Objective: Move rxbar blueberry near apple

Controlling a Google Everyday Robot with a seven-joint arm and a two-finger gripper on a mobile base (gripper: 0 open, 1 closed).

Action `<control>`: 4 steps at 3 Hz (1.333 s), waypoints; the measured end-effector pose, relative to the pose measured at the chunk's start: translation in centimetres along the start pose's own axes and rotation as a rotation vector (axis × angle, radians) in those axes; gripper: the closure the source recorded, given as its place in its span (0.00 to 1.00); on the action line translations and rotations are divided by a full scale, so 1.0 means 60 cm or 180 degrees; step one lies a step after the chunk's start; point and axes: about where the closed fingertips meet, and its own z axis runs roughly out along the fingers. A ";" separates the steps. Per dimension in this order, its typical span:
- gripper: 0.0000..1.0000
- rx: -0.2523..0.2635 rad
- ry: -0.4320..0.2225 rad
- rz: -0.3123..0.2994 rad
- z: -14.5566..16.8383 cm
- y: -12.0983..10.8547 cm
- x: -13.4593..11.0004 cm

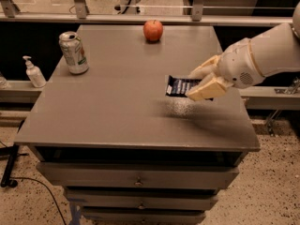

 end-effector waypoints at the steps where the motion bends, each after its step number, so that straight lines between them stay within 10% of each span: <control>1: 1.00 -0.0001 0.0000 -0.0001 0.000 0.000 0.000; 2: 1.00 0.0044 -0.0011 -0.0032 0.000 -0.007 -0.002; 4: 1.00 0.0335 -0.0224 -0.0030 0.056 -0.191 0.029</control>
Offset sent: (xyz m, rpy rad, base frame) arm 0.0110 -0.0053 0.0024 0.0006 -0.0403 -0.0138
